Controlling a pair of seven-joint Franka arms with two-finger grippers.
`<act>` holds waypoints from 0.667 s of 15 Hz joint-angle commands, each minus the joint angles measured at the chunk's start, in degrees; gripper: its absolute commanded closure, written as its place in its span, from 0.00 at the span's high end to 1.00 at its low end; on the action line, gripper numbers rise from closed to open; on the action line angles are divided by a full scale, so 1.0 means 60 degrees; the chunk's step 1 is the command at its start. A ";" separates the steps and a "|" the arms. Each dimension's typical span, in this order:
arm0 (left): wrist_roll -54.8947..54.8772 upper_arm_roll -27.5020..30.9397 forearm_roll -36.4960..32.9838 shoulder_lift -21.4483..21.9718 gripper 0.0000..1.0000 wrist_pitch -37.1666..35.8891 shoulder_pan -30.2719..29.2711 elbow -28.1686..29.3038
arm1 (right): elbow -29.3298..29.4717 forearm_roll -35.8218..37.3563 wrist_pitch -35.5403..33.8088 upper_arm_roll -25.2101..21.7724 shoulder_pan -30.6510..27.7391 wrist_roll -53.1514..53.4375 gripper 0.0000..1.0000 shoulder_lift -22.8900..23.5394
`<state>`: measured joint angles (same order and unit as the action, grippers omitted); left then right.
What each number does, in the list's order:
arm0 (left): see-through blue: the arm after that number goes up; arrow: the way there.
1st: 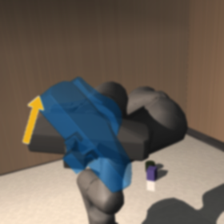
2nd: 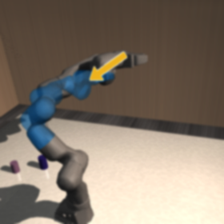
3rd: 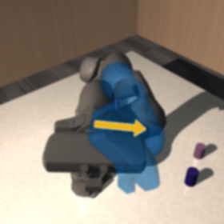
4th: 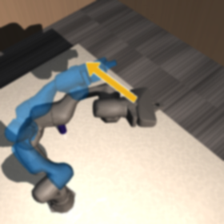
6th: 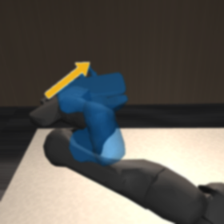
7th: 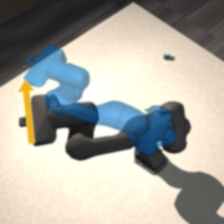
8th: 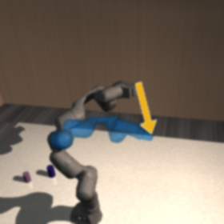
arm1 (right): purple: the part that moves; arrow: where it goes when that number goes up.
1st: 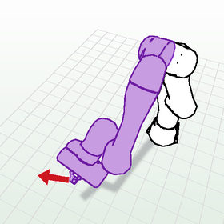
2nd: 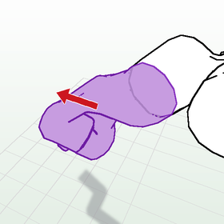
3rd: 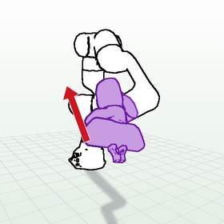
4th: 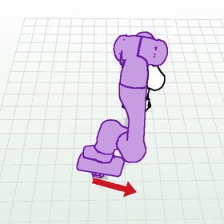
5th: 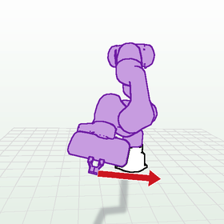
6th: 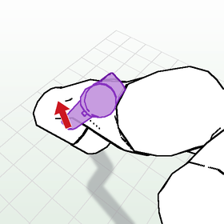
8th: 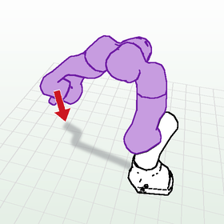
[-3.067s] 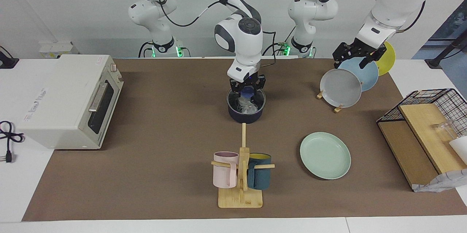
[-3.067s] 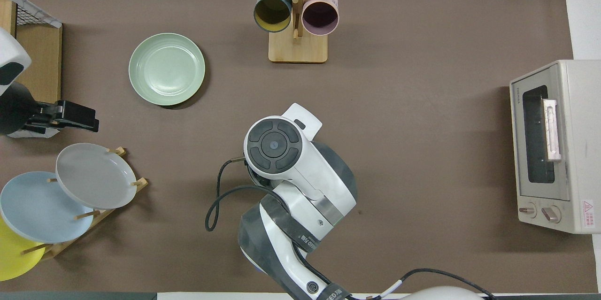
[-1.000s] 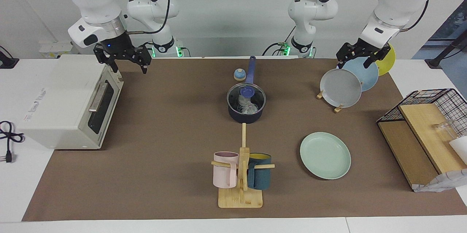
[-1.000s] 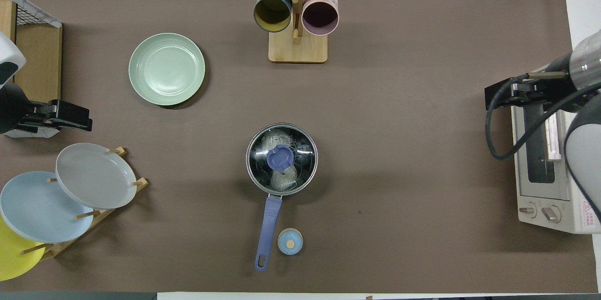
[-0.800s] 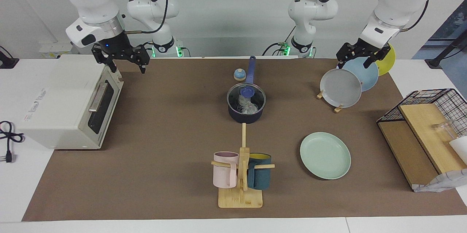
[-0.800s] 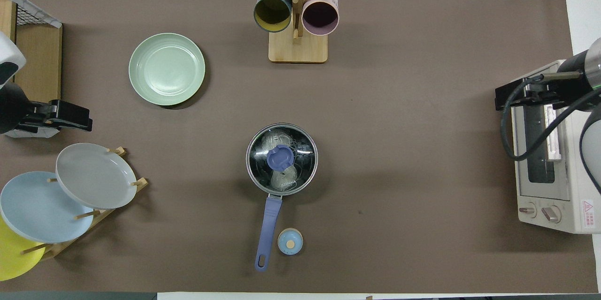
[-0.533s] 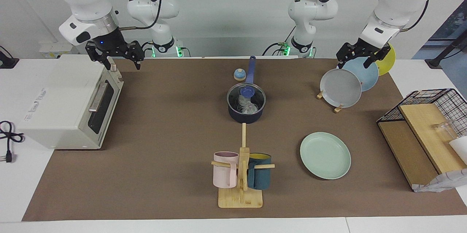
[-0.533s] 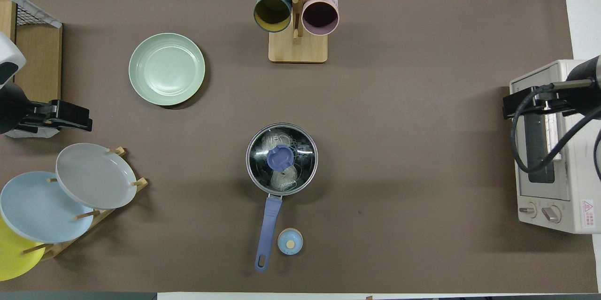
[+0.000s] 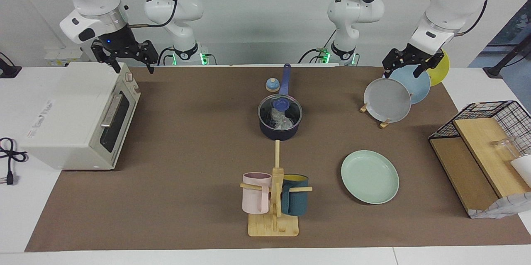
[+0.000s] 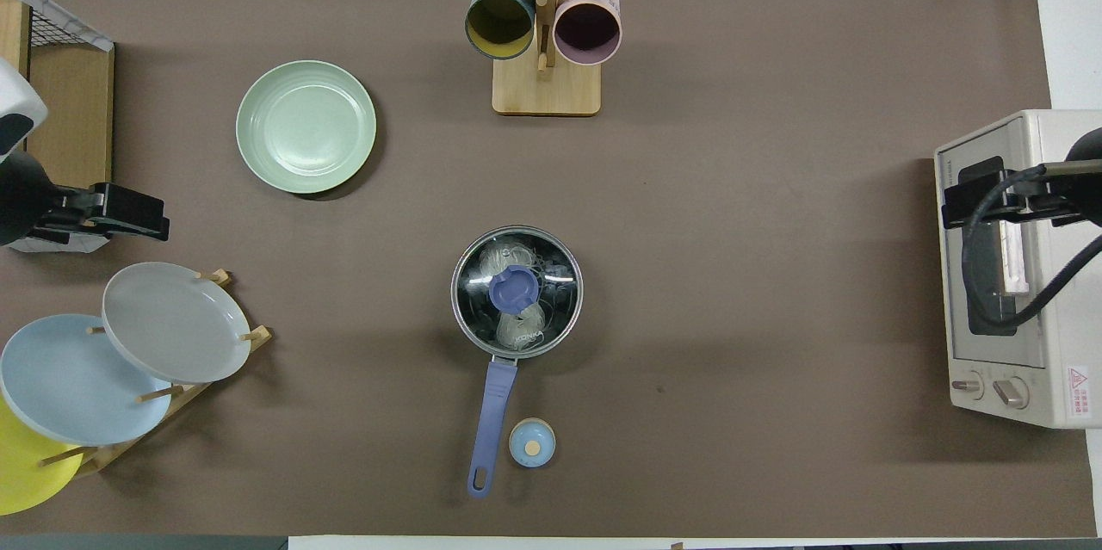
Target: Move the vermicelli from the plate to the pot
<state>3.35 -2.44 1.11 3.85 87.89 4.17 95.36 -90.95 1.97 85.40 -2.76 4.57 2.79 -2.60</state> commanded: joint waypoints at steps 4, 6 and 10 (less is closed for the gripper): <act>-0.0075 -0.0077 -0.0215 0.0061 1.00 -0.0103 -0.0094 -0.0044 | -0.0266 0.0009 0.0151 0.0459 -0.0715 -0.0275 1.00 -0.0197; -0.0075 -0.0077 -0.0215 0.0061 1.00 -0.0117 -0.0094 -0.0044 | -0.0223 0.0009 0.0151 0.0474 -0.0775 -0.0289 1.00 -0.0138; -0.0075 -0.0077 -0.0215 0.0061 1.00 -0.0117 -0.0094 -0.0044 | -0.0193 -0.0020 0.0107 0.0577 -0.1039 -0.0595 1.00 -0.0123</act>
<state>3.35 -2.44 1.11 3.85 87.89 4.17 95.36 -91.09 1.96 85.47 -0.46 0.26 2.34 -2.60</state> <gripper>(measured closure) 0.000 0.000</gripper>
